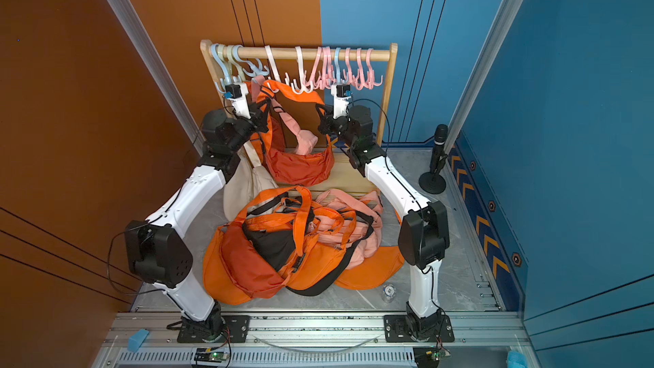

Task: Take the bag off the hook
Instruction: Pick up the bag from the hook.

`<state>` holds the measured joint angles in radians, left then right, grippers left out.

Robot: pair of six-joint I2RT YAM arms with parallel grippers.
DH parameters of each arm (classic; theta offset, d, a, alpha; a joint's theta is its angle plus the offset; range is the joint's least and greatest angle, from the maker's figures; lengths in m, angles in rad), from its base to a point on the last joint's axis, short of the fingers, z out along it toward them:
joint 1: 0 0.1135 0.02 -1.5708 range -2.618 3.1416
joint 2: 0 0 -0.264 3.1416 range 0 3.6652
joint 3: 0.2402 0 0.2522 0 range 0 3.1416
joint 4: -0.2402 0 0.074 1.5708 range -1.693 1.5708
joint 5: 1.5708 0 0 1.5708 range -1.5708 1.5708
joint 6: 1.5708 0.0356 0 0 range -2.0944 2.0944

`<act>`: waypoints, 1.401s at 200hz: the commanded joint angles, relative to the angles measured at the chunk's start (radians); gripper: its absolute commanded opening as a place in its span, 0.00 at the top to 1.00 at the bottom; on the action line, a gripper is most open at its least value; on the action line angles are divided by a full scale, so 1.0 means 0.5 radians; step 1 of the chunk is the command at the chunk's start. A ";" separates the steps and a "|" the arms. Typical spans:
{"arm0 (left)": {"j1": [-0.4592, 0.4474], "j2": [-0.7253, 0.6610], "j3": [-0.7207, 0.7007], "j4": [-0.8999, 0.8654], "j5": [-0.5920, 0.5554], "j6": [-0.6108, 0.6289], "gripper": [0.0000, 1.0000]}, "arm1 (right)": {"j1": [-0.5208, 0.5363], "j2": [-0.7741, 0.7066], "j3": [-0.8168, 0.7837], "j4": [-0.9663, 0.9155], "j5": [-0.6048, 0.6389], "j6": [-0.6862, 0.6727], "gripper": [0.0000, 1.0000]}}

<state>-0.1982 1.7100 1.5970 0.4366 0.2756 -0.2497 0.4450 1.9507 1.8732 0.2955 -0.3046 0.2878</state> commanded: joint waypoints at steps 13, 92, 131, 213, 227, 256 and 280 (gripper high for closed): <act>0.019 -0.108 0.102 -0.078 -0.150 -0.010 1.00 | 0.093 -0.026 0.128 0.000 -0.064 0.032 1.00; 0.152 -0.351 0.157 -0.369 -0.457 0.081 1.00 | 0.235 -0.037 0.219 -0.101 -0.048 0.020 1.00; 0.241 -0.210 0.495 -0.693 -0.408 0.067 1.00 | 0.218 0.136 0.627 -0.335 0.006 0.063 1.00; 0.323 -0.006 0.824 -0.716 -0.402 0.015 1.00 | 0.131 0.386 1.143 -0.519 0.098 0.041 1.00; 0.330 -0.007 0.857 -0.726 -0.399 0.013 1.00 | 0.127 0.354 1.141 -0.531 0.097 0.022 1.00; 0.330 -0.086 0.799 -0.726 -0.380 -0.007 1.00 | 0.146 0.261 1.005 -0.519 0.066 -0.006 1.00; 0.317 -0.222 0.664 -0.709 -0.388 0.015 1.00 | 0.188 0.079 0.815 -0.487 0.066 -0.066 1.00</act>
<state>-0.0387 1.6943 1.9682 0.0559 0.0792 -0.2371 0.5144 2.1098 2.3413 0.0277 -0.2680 0.2947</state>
